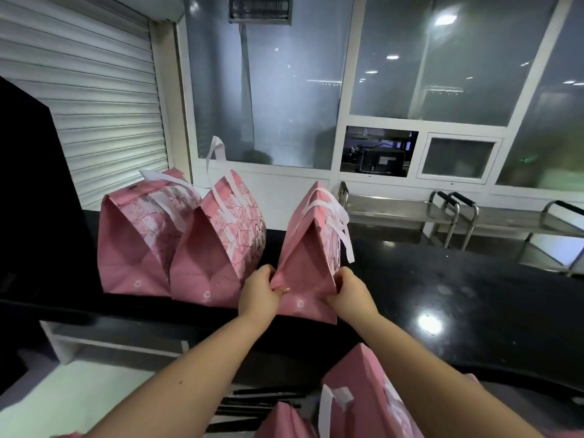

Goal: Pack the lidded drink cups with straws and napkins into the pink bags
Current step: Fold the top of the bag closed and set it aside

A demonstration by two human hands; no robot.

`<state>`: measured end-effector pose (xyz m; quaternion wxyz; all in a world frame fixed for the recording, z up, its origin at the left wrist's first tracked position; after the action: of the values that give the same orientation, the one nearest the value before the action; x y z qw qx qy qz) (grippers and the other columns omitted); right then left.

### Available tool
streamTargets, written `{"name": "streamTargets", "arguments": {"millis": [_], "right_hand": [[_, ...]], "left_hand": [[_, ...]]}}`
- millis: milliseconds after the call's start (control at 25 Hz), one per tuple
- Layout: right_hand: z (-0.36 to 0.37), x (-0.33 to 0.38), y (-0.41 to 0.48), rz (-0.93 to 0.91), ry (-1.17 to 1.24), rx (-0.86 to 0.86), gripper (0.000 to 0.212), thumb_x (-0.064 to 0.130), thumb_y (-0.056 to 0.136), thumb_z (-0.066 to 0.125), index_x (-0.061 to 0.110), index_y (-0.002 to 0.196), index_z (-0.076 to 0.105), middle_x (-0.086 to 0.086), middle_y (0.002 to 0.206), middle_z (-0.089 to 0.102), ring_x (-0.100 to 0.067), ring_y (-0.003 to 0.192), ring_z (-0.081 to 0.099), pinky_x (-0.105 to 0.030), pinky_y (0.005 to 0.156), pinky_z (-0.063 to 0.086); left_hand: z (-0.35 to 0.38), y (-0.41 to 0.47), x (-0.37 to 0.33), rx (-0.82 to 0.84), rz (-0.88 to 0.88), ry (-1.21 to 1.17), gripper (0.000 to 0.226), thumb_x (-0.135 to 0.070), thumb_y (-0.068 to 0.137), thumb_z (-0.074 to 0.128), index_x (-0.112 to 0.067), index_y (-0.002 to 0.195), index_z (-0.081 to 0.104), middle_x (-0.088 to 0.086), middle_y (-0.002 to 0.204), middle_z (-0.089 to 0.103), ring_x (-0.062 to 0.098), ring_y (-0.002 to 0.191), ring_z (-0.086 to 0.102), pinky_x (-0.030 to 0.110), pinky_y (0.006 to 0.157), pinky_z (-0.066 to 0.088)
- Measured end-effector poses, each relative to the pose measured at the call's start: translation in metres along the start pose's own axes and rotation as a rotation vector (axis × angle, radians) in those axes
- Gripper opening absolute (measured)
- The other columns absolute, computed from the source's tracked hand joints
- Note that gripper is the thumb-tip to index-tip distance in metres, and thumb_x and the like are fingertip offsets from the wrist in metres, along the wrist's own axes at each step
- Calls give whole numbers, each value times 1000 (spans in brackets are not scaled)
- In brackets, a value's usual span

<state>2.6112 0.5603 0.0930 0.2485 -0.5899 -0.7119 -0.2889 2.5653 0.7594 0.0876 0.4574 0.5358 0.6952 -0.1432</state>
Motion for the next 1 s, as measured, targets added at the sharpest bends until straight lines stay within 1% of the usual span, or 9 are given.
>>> {"name": "streamTargets", "arguments": {"millis": [80, 160, 280, 360, 480, 560, 720, 880, 1000], "right_hand": [[2, 3, -2, -36, -7, -6, 19, 21, 80, 66, 17, 94, 53, 1, 88, 62, -17, 76, 59, -38, 66, 52], [4, 10, -3, -67, 18, -18, 13, 15, 83, 62, 17, 94, 55, 2, 89, 63, -14, 76, 58, -35, 65, 52], [12, 16, -8, -81, 35, 2, 16, 10, 83, 58, 22, 93, 52, 6, 88, 60, -8, 73, 55, -25, 56, 45], [18, 18, -13, -101, 24, 29, 21, 7, 84, 56, 24, 94, 49, 5, 89, 59, -7, 73, 54, -23, 54, 40], [22, 20, -23, -103, -11, 85, 20, 10, 85, 60, 22, 99, 51, 4, 91, 60, -7, 74, 55, -21, 55, 39], [11, 23, -31, -104, -41, 55, 21, 13, 83, 65, 21, 99, 54, 4, 89, 61, -12, 78, 59, -23, 60, 43], [-46, 45, -59, -205, -112, -128, 18, 17, 81, 70, 23, 92, 57, 5, 85, 63, -15, 80, 60, -31, 71, 50], [-91, 71, -109, -304, -424, -238, 18, 21, 83, 66, 22, 100, 60, 3, 95, 60, -21, 94, 56, -33, 75, 48], [-100, 65, -168, -263, -669, -286, 27, 23, 85, 60, 22, 112, 59, 0, 109, 60, -25, 107, 50, -37, 83, 46]], "left_hand": [[-7, -5, -1, -26, 24, 44, 34, -17, 80, 75, -21, 67, 43, -9, 61, 50, 10, 57, 47, 26, 48, 32], [-16, -9, -3, -91, 37, 31, 36, -15, 80, 73, -22, 65, 41, -9, 57, 46, 4, 52, 40, 26, 46, 28], [-24, -20, 8, -146, -1, -25, 23, -12, 81, 71, -20, 73, 52, -10, 65, 55, 11, 61, 53, 27, 54, 39], [-30, -28, 17, -162, -50, -54, 22, -12, 81, 72, -24, 74, 54, -10, 69, 58, 12, 65, 57, 28, 60, 45], [-42, -32, 17, -182, -77, -27, 20, -16, 81, 72, -25, 77, 55, -12, 69, 57, 9, 65, 56, 27, 60, 45], [-52, -36, 8, -197, -40, -2, 17, -18, 80, 73, -26, 84, 58, -14, 73, 57, 13, 72, 60, 29, 63, 48], [-73, -47, -35, -233, 273, 181, 26, -20, 78, 74, -22, 101, 63, -5, 97, 61, 18, 89, 57, 32, 75, 47], [-63, -74, -98, -37, 618, 327, 30, -25, 84, 65, -24, 113, 60, -3, 112, 58, 21, 105, 52, 35, 86, 44], [-41, -117, -118, 120, 764, 329, 31, -26, 84, 62, -27, 115, 61, -3, 112, 56, 23, 108, 50, 38, 88, 42]]}}
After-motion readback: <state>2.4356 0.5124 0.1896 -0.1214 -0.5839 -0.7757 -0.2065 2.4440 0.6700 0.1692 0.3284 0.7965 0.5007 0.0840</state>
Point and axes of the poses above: each hand's wrist, its own y-axis towards the middle knuckle, its own z-axis out of the palm, x = y × z, the point moved 7 cm from there along y, towards the middle knuckle
